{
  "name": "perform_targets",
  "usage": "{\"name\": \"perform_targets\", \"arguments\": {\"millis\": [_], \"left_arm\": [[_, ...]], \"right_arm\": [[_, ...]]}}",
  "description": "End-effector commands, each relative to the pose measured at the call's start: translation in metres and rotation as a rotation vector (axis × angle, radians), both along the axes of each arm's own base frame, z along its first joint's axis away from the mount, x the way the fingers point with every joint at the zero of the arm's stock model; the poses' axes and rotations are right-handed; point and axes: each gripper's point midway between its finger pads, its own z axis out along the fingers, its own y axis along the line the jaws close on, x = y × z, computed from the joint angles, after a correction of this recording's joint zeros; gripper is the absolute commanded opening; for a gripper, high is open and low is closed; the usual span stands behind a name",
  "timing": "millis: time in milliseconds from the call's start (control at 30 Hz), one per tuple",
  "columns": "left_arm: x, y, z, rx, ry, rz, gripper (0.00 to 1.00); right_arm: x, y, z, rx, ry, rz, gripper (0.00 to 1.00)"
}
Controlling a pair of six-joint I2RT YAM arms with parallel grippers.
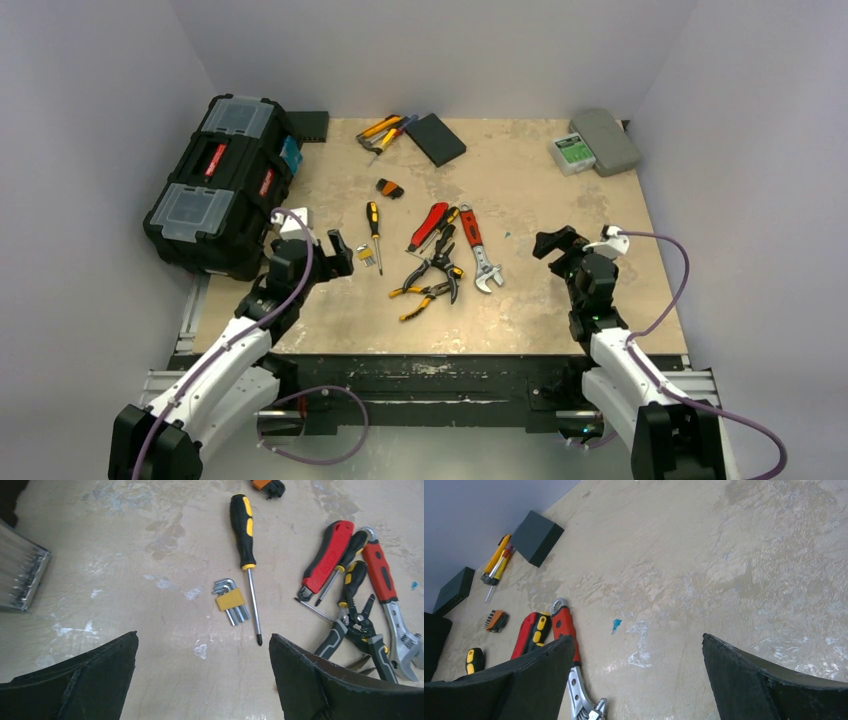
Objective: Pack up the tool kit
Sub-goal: Move the toolbox to the center of the board.
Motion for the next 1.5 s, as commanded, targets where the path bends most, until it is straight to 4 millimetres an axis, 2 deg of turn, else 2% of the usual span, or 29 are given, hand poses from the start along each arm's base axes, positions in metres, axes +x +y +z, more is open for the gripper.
{"name": "perform_targets", "arguments": {"millis": [0,167,333,433,633,800,900,1000,1167,1367,1400,1467], "left_arm": [[0.009,0.014,0.029,0.016,-0.009,0.098,1.00],[0.007,0.032,0.063,-0.021,0.004,0.243,1.00],[0.015,0.041,0.117,-0.067,-0.052,0.326,1.00],[0.021,0.055,0.151,-0.035,-0.046,0.339,1.00],[0.028,0.116,0.202,-0.008,-0.073,0.483,1.00],[0.041,0.155,0.231,0.071,-0.073,0.575,1.00],[0.056,0.176,0.239,0.138,-0.040,0.608,1.00],[0.072,0.195,0.238,0.173,0.016,0.639,1.00],[0.109,0.203,0.229,0.152,0.064,0.565,1.00],[0.144,0.213,0.221,0.176,0.087,0.502,1.00],[0.150,0.213,0.219,0.167,0.086,0.481,0.98],[0.159,0.219,0.213,0.140,0.098,0.480,0.87]], "right_arm": [[0.008,0.003,0.022,-0.005,-0.054,0.017,0.99],[0.009,0.006,0.023,0.005,-0.057,0.034,0.99],[0.010,0.010,0.023,0.012,-0.056,0.052,0.99],[0.010,0.012,0.023,0.014,-0.052,0.062,0.99],[0.009,0.012,0.022,0.012,-0.054,0.067,0.99],[0.011,0.016,0.021,0.017,-0.044,0.084,0.99],[0.011,0.018,0.021,0.019,-0.046,0.094,0.99],[0.011,0.018,0.022,0.021,-0.048,0.098,0.99],[0.011,0.020,0.020,0.022,-0.048,0.106,0.99],[0.012,0.022,0.020,0.026,-0.050,0.119,0.99],[0.012,0.023,0.019,0.027,-0.050,0.120,0.99],[0.012,0.024,0.019,0.028,-0.051,0.126,0.99]]}}
